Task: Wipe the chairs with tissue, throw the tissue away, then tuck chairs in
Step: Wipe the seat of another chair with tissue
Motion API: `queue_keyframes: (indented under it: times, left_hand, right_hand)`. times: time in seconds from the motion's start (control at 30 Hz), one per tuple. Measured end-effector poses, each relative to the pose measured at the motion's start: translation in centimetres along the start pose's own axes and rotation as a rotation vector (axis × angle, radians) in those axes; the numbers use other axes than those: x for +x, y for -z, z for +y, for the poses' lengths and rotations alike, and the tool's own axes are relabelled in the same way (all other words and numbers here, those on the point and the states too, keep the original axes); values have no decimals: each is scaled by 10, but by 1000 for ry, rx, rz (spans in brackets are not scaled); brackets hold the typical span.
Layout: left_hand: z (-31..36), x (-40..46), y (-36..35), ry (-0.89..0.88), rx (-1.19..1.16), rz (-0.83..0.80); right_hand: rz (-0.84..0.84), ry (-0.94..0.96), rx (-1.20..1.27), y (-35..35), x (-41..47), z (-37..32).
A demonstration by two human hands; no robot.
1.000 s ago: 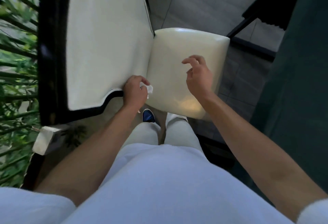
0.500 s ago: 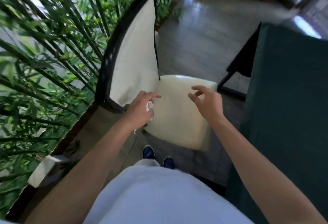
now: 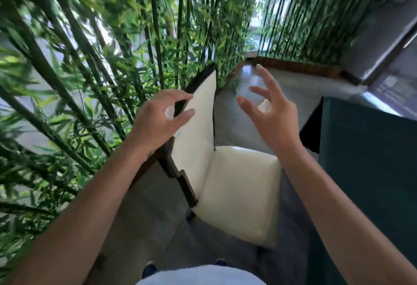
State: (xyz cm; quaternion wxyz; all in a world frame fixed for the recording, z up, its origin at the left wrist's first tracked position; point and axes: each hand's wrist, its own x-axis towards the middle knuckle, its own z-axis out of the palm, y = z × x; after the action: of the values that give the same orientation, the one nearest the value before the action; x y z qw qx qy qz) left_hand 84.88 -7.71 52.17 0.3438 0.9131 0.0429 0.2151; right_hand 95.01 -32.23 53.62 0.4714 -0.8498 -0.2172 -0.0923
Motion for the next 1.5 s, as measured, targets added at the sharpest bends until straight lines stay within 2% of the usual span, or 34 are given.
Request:
queue_keyframes:
  times: [0.27, 0.4, 0.53, 0.77, 1.07, 1.17, 1.33, 1.5]
  left_hand:
    - [-48, 31, 92, -93, 191, 63]
    - [-73, 52, 130, -148, 191, 60]
    - [-72, 84, 141, -254, 162, 82]
    - [-67, 146, 109, -434, 233, 81]
    - [-61, 217, 64, -489, 199, 28]
    - [-56, 243, 28, -528, 133, -8]
    - [-42, 280, -47, -675, -4, -167]
    - [-28, 322, -87, -819, -117, -230]
  right_hand:
    - [160, 54, 86, -47, 14, -87]
    - [259, 98, 11, -81, 16, -119]
    - [336, 83, -117, -89, 7, -120]
    - [464, 78, -297, -67, 25, -97]
    - [545, 34, -399, -61, 62, -63]
    - [583, -46, -450, -53, 61, -46]
    - [715, -206, -572, -34, 51, -23]
    - [833, -370, -726, -52, 50, -30]
